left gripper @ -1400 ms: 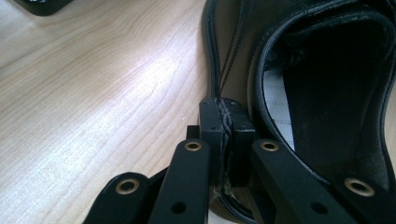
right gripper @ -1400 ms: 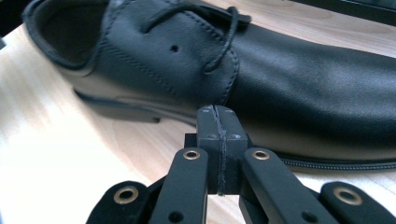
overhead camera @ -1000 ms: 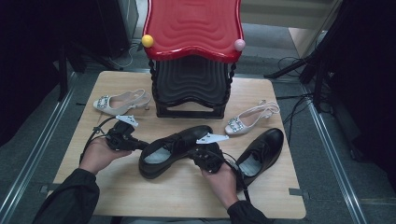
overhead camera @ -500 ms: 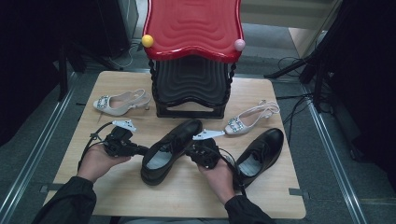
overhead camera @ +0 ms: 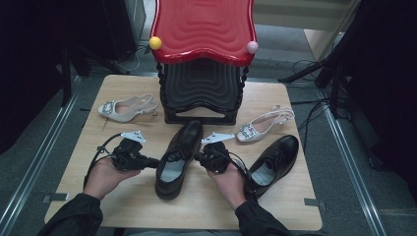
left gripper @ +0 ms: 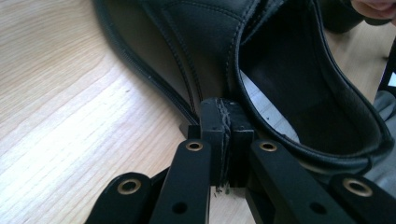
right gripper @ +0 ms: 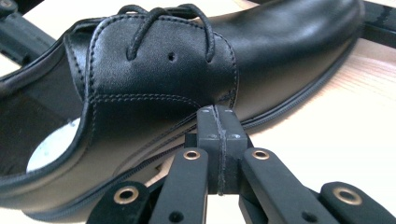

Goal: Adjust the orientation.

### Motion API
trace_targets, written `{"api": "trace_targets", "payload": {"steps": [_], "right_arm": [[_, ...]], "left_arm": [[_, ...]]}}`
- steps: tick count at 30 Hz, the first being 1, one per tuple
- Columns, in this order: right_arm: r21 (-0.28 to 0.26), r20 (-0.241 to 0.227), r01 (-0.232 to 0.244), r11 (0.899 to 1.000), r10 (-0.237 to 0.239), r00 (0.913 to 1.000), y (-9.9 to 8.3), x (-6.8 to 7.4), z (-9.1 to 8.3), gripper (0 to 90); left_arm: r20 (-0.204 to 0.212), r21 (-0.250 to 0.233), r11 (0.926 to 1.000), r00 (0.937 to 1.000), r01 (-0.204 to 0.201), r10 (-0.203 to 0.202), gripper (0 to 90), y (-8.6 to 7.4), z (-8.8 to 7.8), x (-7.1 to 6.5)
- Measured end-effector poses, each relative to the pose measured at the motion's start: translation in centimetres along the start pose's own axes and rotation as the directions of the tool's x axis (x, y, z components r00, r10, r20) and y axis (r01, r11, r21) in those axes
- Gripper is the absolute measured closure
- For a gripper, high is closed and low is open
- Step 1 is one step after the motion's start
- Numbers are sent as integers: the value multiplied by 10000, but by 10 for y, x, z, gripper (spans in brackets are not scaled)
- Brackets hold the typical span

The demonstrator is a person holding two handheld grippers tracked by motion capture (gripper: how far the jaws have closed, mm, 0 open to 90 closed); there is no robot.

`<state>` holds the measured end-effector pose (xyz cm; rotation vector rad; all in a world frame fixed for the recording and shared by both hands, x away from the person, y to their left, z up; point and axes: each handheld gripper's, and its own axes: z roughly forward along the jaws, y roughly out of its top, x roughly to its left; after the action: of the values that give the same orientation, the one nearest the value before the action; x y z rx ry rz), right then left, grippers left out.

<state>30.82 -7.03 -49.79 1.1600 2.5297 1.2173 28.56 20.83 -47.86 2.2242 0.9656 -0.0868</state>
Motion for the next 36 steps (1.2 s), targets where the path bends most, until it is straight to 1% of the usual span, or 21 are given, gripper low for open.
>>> {"api": "trace_targets", "payload": {"steps": [2,5,7,8,10,12,13,15,16,18,20,22,23,24,27,28,29,31,32,34,36], "right_arm": [[-97,-110,106,9999,-107,9999,0,-3,0,900],[-202,-127,31,9998,-33,9999,1,-4,-1,900],[-280,-53,98,9996,-100,9999,1,-5,-1,900],[-309,-41,154,9994,-155,9999,1,-6,-1,900],[-306,-191,171,9994,-177,9997,1,-9,-2,900],[-342,-384,170,9993,-183,9991,2,-10,-4,900],[-380,-394,240,9990,-255,9989,2,-10,-6,889],[-438,-333,613,9972,-628,9975,2,-8,-7,847],[-458,-284,763,9960,-776,9966,2,-7,-8,832],[-409,-284,643,9971,-654,9975,2,-7,-10,811],[-456,-251,530,9976,-542,9982,2,-7,-13,793],[-514,-281,517,9973,-532,9982,2,-8,-15,760],[-538,-280,468,9975,-483,9984,2,-8,-17,756],[-590,-329,394,9975,-414,9986,2,-8,-18,756],[-561,-258,424,9975,-439,9987,3,-8,-22,760],[-582,-202,443,9973,-455,9988,3,-7,-23,760],[-561,-237,428,9975,-442,9987,3,-6,-25,752],[-536,-340,276,9982,-295,9990,3,-6,-27,738],[-551,-296,273,9981,-290,9991,3,-5,-28,730],[-575,-256,523,9970,-539,9982,3,-4,-31,721],[-590,-223,610,9964,-624,9978,3,-4,-35,681]], "left_arm": [[37,22,10000,10000,-56,56,890,0,2,-3],[169,47,9999,9998,-125,125,889,1,5,-7],[240,25,9999,9996,-144,144,885,2,6,-9],[233,26,9999,9997,-116,115,879,2,7,-9],[288,11,10000,9996,-81,81,860,1,6,-7],[411,-114,9999,9991,40,-35,829,0,3,-4],[457,-164,9998,9989,127,-120,803,0,1,-4],[486,-275,9993,9986,234,-220,726,0,-3,-3],[584,-300,9991,9979,291,-273,694,0,-4,-3],[522,-333,9990,9983,282,-264,637,1,-7,-4],[637,-288,9991,9976,302,-284,598,1,-7,-4],[460,-205,9996,9988,177,-167,576,2,-7,-4],[507,-125,9998,9986,135,-128,565,3,-6,-4],[407,-162,9998,9991,139,-133,557,3,-6,-4],[403,-197,9997,9991,107,-99,540,6,-6,0],[465,-223,9997,9988,135,-124,535,6,-6,2],[416,-226,9996,9990,150,-141,529,7,-6,3],[468,-238,9996,9988,151,-139,525,6,-6,5],[446,-233,9997,9990,106,-96,522,6,-6,6],[471,-173,9998,9989,75,-67,513,5,-6,7],[454,-193,9997,9989,117,-109,505,5,-7,9]]}}
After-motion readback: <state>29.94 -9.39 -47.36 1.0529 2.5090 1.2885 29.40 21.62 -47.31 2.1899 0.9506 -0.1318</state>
